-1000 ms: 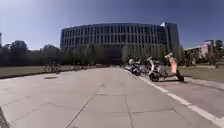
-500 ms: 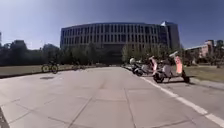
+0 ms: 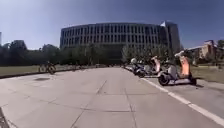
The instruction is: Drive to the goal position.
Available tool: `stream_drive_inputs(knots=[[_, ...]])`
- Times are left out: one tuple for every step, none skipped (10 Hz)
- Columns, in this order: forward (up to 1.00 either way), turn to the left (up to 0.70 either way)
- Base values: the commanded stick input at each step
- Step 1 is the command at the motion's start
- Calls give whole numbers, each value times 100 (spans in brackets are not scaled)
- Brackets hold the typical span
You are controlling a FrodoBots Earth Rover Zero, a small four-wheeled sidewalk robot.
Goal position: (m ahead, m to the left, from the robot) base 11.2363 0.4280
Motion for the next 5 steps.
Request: stream_drive_inputs(knots=[[70, 0], [70, 0], [70, 0], [70, 0], [70, 0]])
